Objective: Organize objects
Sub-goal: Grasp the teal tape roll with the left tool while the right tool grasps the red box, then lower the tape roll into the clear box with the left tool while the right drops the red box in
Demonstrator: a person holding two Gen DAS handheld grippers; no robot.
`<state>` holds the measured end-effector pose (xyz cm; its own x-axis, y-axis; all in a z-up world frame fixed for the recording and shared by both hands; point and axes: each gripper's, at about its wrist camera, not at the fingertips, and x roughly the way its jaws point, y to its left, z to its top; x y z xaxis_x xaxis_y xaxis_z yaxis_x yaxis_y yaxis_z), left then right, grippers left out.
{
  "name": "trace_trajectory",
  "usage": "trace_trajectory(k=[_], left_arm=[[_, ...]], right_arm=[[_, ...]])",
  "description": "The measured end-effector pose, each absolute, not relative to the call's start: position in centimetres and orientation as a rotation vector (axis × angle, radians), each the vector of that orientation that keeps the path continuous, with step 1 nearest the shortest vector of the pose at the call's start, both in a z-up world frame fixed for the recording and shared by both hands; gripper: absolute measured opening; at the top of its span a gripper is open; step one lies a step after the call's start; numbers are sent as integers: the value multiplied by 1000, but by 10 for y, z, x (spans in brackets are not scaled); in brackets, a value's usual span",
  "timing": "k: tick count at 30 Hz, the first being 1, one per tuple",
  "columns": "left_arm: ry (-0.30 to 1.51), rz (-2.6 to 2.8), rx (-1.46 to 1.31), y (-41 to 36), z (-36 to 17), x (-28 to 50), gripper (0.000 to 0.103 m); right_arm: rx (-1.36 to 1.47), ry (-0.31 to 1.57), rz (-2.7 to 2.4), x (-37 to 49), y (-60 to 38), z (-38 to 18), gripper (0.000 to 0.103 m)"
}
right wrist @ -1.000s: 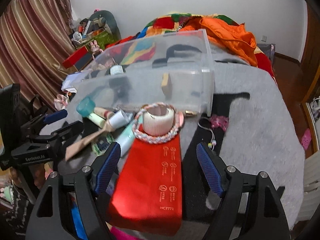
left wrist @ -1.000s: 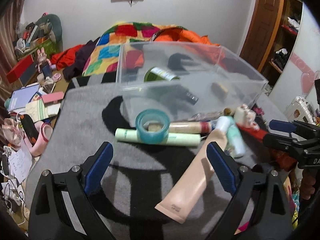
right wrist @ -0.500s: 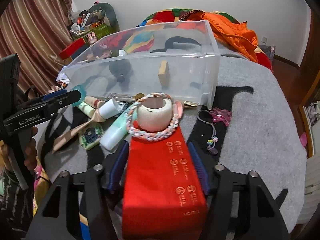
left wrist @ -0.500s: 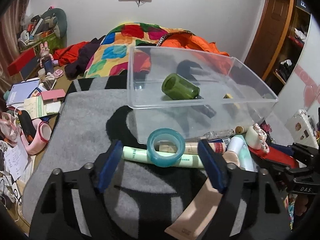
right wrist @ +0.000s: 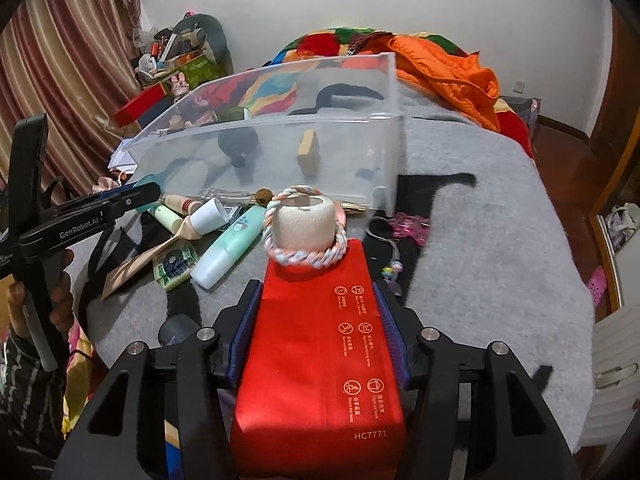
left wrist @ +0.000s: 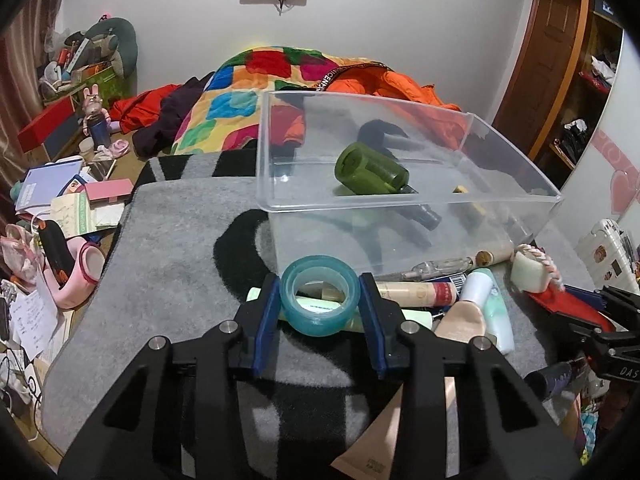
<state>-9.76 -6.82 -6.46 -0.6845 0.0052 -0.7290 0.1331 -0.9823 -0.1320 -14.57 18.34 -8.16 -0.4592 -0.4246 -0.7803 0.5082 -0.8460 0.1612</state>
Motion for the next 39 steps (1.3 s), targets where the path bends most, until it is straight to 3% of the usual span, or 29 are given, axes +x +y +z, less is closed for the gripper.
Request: trace_trajectory(k=[21,39], left_arm=[[226,-2943,987,-50,1,-62,39],[182,-2980,916,-46,24,-92,39]], right_arm=[[949,80,-2382,-125,197,-14,51],[859,40,-2419,-198,161,16,51]])
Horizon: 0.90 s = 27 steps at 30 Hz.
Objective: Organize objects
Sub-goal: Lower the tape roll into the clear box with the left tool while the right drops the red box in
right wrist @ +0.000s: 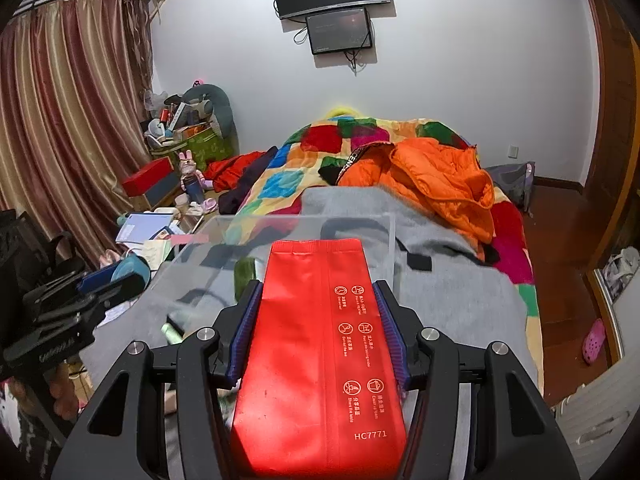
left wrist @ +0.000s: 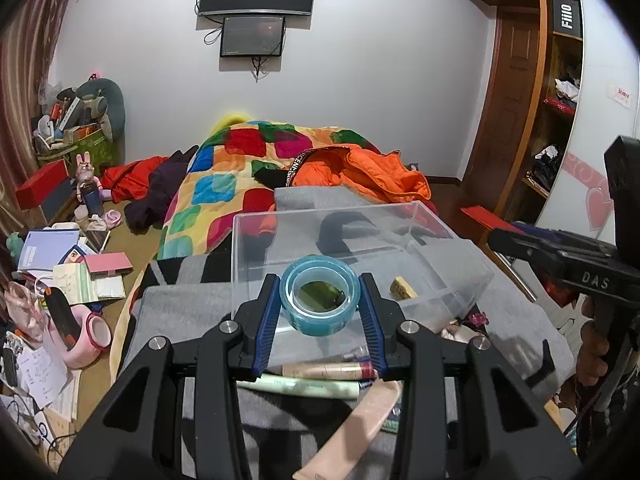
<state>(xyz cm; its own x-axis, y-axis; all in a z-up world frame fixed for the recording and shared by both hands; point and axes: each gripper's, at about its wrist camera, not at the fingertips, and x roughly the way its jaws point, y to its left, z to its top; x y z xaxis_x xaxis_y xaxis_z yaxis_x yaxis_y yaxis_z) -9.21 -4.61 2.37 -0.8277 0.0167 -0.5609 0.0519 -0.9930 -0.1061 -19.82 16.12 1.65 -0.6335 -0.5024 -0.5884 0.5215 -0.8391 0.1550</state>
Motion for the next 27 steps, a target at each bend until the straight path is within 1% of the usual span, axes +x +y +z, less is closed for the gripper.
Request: trace_trajectory(k=[8,16,27], left_arm=[[172,-2954,946,-51,17,-122,39],[192,-2898,1030,-55,-7,-153,39],[211,-2855,1147,-61,-35,-175,39]], right_arm=[[864,63,-2438,-230,141,18,51],[909,102,-2451,-257,118,1,51],[1009,261,-2433,-271,97,-32,51]])
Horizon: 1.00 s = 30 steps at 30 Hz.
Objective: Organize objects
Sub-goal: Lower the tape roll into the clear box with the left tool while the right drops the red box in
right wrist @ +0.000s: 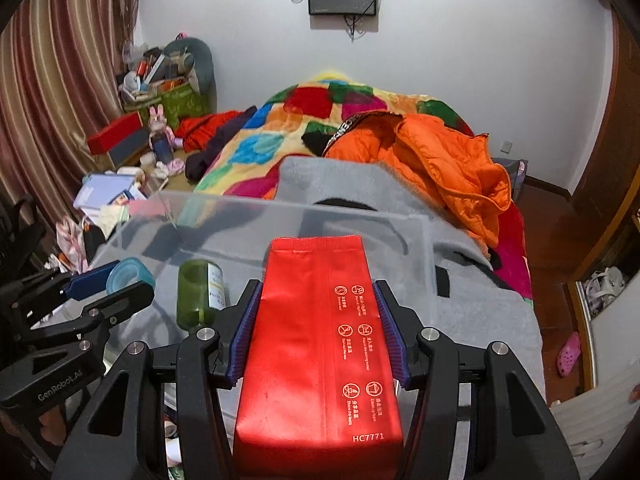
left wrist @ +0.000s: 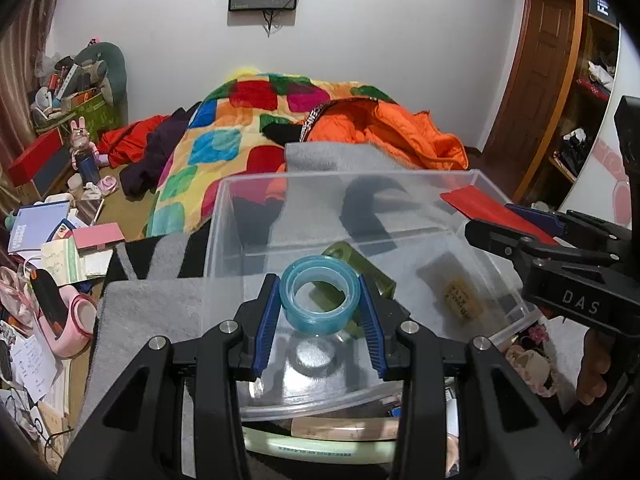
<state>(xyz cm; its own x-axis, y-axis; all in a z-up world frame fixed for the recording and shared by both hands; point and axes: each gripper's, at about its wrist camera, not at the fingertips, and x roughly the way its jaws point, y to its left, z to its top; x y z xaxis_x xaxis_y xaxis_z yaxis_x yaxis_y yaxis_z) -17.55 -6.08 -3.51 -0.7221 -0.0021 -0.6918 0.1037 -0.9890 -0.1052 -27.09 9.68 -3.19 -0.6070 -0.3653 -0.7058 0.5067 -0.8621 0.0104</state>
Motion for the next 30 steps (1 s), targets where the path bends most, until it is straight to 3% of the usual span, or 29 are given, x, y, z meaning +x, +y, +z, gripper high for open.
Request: trace_trajectory(k=[11,24,30], left_arm=[[171,-2857,1176,-56,-40,-177,41],[181,-2902,1092,-53,-13,-150,90],[192,-2913,1067,-57,-3,-134,94]], right_arm=[[1036,301,-2398,-269,91,-38,51],[974,357,-2426,-248,93,-29,75],[901,317,-2466,-230,111,-10,83]])
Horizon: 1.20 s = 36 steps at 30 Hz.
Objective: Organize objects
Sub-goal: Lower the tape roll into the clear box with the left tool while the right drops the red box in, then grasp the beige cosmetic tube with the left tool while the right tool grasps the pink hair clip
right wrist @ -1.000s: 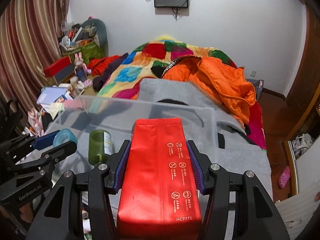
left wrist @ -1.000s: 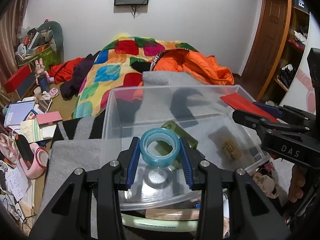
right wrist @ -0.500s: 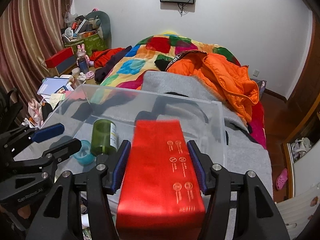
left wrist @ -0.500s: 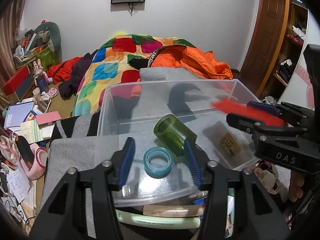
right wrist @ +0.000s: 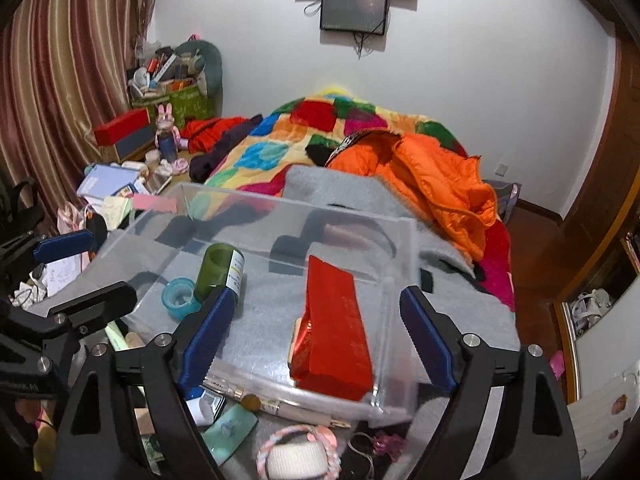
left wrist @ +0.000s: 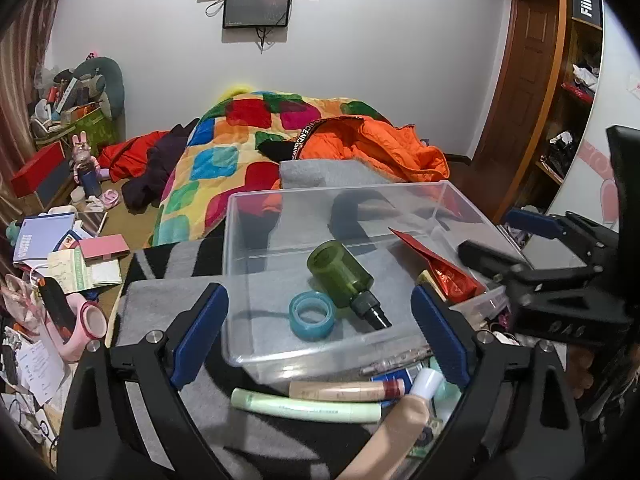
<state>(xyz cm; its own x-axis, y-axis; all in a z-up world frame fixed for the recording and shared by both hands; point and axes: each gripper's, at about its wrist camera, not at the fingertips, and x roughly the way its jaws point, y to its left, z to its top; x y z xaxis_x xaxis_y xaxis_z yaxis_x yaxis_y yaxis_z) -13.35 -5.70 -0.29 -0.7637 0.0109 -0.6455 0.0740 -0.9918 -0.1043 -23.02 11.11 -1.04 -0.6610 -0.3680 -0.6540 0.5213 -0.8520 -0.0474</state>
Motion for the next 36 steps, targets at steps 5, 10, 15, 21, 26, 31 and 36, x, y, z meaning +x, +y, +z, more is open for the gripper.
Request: trace_trajectory(k=[5,10,15,21,26,31,36], left_arm=[[175,-2907,1054,-63,1,-117,96],[170,-2879,1084,-68,-7,-101,97],[194,-2867,1141,-66,-20,-87,97],[152,-2881,1213,-48,-35,-74,97],[130,-2895,1293,-31,-50,-70,97],[124,-2922,1322,-17,-55,-70,97],[35,-2971,1293,-1,-48,-74,73]], right_arm=[[862,273,-2492,-215,130,1,83],[838,270,-2518,-195,147,4,84],[867,274,-2523,-181,160,-5,84],[948,246,-2492,-171,172,-24,84],[1006,234,-2447,-162,176,-44,84],[1038,247,-2433,-155,176,-62,82],[1059,264,-2463,-155,188,-71,77]])
